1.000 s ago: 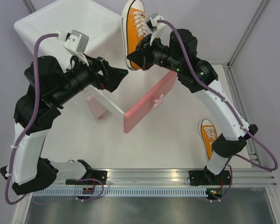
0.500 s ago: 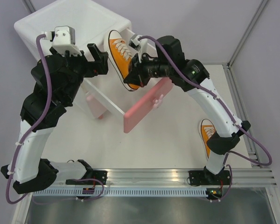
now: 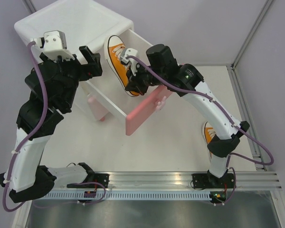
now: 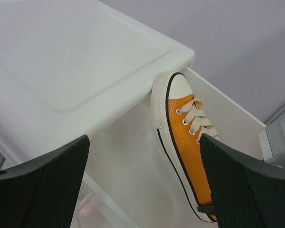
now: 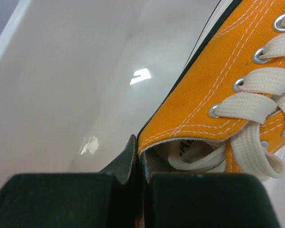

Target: Place and organize the shoes in the shoe cabinet

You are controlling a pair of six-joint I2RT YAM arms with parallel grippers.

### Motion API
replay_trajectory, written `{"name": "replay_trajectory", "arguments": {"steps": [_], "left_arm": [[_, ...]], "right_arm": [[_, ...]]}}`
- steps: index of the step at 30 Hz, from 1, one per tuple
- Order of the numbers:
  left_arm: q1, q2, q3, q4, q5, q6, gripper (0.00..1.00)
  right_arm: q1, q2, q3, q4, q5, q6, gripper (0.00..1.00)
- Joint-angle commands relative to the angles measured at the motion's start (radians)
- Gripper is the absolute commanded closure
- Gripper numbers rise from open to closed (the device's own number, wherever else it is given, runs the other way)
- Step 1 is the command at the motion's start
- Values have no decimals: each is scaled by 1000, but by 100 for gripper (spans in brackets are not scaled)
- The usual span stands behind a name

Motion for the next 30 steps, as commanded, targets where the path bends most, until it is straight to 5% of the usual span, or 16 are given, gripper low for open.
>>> {"name": "replay_trajectory", "arguments": {"steps": [1,30], "left_arm": [[3,-26,-24,34,-50,38,1],[3,-38,-67,28,-23,27,1]], "right_arm": [[49,-97,-66,64,24,-80,99],[94,-10,-63,93,197,-94,99]]}}
